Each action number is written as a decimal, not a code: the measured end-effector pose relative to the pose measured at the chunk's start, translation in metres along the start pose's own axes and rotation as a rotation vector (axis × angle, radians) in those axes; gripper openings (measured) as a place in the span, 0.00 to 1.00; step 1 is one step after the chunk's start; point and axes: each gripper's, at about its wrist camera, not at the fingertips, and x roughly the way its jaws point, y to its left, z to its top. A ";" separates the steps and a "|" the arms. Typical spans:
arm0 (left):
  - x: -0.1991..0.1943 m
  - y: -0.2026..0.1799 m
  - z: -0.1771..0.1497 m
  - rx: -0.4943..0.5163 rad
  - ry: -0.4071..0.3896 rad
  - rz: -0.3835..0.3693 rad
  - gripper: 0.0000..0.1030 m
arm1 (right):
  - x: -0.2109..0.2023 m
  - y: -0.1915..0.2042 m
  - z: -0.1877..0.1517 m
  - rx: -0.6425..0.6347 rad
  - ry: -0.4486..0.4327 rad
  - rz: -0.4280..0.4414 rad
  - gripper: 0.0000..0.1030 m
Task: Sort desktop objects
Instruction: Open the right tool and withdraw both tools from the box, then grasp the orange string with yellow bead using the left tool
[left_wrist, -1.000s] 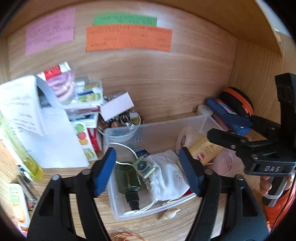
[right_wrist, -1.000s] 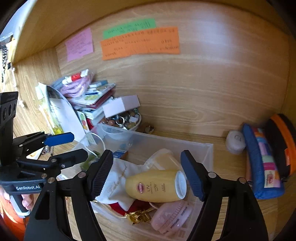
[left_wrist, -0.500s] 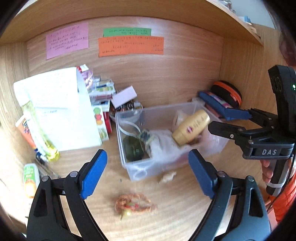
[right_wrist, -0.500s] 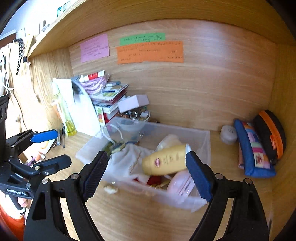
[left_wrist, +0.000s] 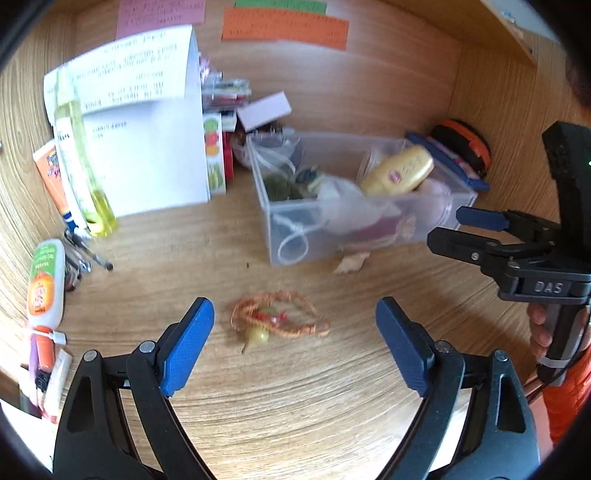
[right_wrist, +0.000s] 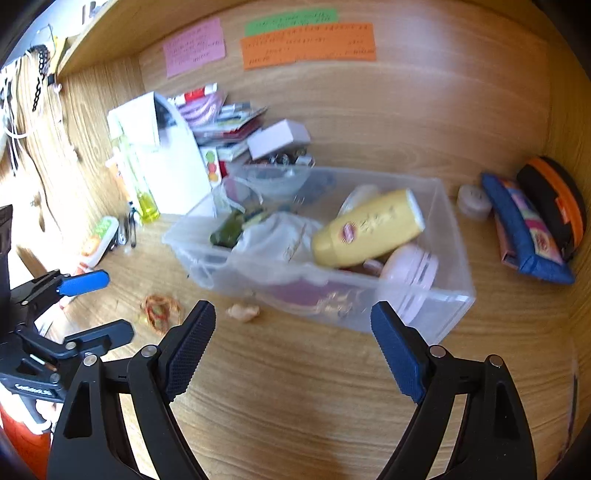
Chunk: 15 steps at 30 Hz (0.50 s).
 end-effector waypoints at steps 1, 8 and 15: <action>0.004 -0.001 -0.002 0.006 0.012 0.001 0.87 | 0.002 0.002 -0.003 -0.004 0.009 0.002 0.82; 0.024 0.003 -0.010 0.022 0.069 0.009 0.74 | 0.023 0.015 -0.013 -0.035 0.086 0.049 0.81; 0.032 0.018 -0.015 -0.023 0.118 -0.022 0.56 | 0.042 0.029 -0.013 -0.047 0.124 0.074 0.78</action>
